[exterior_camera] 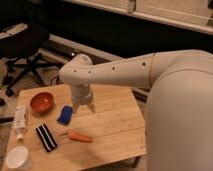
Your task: Place the white sponge in the ceramic bowl
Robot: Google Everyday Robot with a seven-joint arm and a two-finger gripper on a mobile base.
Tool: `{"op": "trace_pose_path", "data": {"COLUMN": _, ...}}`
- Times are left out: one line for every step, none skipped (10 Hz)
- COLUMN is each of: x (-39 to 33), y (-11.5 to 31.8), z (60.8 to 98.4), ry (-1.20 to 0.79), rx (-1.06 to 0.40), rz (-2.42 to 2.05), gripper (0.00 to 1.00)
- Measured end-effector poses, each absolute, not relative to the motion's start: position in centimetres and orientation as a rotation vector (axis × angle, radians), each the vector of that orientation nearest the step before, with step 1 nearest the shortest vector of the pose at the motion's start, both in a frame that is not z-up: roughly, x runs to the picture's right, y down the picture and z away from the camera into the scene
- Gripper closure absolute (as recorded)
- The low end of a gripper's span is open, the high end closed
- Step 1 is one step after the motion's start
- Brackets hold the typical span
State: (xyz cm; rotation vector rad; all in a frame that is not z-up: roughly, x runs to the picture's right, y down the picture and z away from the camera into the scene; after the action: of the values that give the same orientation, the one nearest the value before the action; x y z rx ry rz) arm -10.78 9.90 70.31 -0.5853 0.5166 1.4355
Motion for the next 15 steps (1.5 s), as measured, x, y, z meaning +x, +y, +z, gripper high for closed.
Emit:
{"op": "trace_pose_path", "data": {"x": -10.8, "y": 9.9, "z": 70.3, "ry": 0.517, "rx": -0.585, "rz": 1.436, "gripper": 0.35}}
{"op": "trace_pose_path", "data": {"x": -10.8, "y": 9.9, "z": 70.3, "ry": 0.517, "rx": -0.585, "rz": 1.436, "gripper": 0.35}}
{"op": "trace_pose_path", "data": {"x": -10.8, "y": 9.9, "z": 70.3, "ry": 0.517, "rx": -0.585, "rz": 1.436, "gripper": 0.35}}
{"op": "trace_pose_path", "data": {"x": -10.8, "y": 9.9, "z": 70.3, "ry": 0.517, "rx": -0.585, "rz": 1.436, "gripper": 0.35}}
{"op": "trace_pose_path", "data": {"x": -10.8, "y": 9.9, "z": 70.3, "ry": 0.517, "rx": -0.585, "rz": 1.436, "gripper": 0.35}}
{"op": "trace_pose_path", "data": {"x": -10.8, "y": 9.9, "z": 70.3, "ry": 0.517, "rx": -0.585, "rz": 1.435, "gripper": 0.35}}
{"op": "trace_pose_path", "data": {"x": -10.8, "y": 9.9, "z": 70.3, "ry": 0.517, "rx": -0.585, "rz": 1.436, "gripper": 0.35}}
{"op": "trace_pose_path", "data": {"x": -10.8, "y": 9.9, "z": 70.3, "ry": 0.517, "rx": -0.585, "rz": 1.436, "gripper": 0.35}}
{"op": "trace_pose_path", "data": {"x": -10.8, "y": 9.9, "z": 70.3, "ry": 0.517, "rx": -0.585, "rz": 1.435, "gripper": 0.35}}
{"op": "trace_pose_path", "data": {"x": -10.8, "y": 9.9, "z": 70.3, "ry": 0.517, "rx": -0.585, "rz": 1.435, "gripper": 0.35}}
{"op": "trace_pose_path", "data": {"x": -10.8, "y": 9.9, "z": 70.5, "ry": 0.513, "rx": -0.577, "rz": 1.440, "gripper": 0.35}}
{"op": "trace_pose_path", "data": {"x": -11.3, "y": 9.9, "z": 70.9, "ry": 0.505, "rx": -0.554, "rz": 1.449, "gripper": 0.35}}
{"op": "trace_pose_path", "data": {"x": -11.8, "y": 10.1, "z": 71.2, "ry": 0.505, "rx": -0.539, "rz": 1.453, "gripper": 0.35}}
{"op": "trace_pose_path", "data": {"x": -12.4, "y": 10.4, "z": 71.9, "ry": 0.519, "rx": -0.512, "rz": 1.465, "gripper": 0.35}}
{"op": "trace_pose_path", "data": {"x": -13.4, "y": 10.9, "z": 72.7, "ry": 0.532, "rx": -0.491, "rz": 1.476, "gripper": 0.35}}
